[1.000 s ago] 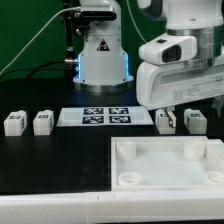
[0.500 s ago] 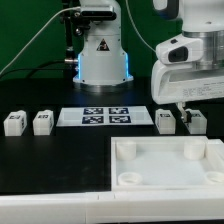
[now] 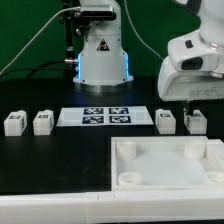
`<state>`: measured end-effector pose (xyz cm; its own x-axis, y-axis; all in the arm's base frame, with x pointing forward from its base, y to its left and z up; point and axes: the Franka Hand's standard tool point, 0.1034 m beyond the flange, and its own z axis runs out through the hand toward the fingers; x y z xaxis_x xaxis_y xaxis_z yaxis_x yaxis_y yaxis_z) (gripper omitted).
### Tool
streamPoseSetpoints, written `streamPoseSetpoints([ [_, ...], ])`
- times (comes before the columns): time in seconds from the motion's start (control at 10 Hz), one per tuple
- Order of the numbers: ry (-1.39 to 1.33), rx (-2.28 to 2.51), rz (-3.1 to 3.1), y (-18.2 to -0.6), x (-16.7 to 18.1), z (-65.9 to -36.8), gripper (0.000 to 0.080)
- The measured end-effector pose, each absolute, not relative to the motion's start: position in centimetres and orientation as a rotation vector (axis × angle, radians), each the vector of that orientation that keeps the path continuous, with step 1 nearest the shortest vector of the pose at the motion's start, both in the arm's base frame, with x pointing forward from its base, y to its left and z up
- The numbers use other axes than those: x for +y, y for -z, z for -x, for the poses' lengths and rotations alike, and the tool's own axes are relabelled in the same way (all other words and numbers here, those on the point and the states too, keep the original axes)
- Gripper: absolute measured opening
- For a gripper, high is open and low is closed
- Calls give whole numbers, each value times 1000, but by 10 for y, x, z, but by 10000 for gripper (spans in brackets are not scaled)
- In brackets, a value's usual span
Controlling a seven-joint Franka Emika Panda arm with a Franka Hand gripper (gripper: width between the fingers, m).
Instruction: Assemble one leg
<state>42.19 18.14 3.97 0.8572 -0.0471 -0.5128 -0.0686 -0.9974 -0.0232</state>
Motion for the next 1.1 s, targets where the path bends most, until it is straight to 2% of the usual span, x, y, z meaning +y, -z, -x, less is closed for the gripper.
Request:
streamPoseSetpoints([
  [0.5, -1403, 73, 2797, -32, 172, -415, 649],
  [0.6, -1414, 79, 2791, -22, 172, -413, 649],
  [1.1, -1470, 72, 2793, -14, 179, -390, 649],
])
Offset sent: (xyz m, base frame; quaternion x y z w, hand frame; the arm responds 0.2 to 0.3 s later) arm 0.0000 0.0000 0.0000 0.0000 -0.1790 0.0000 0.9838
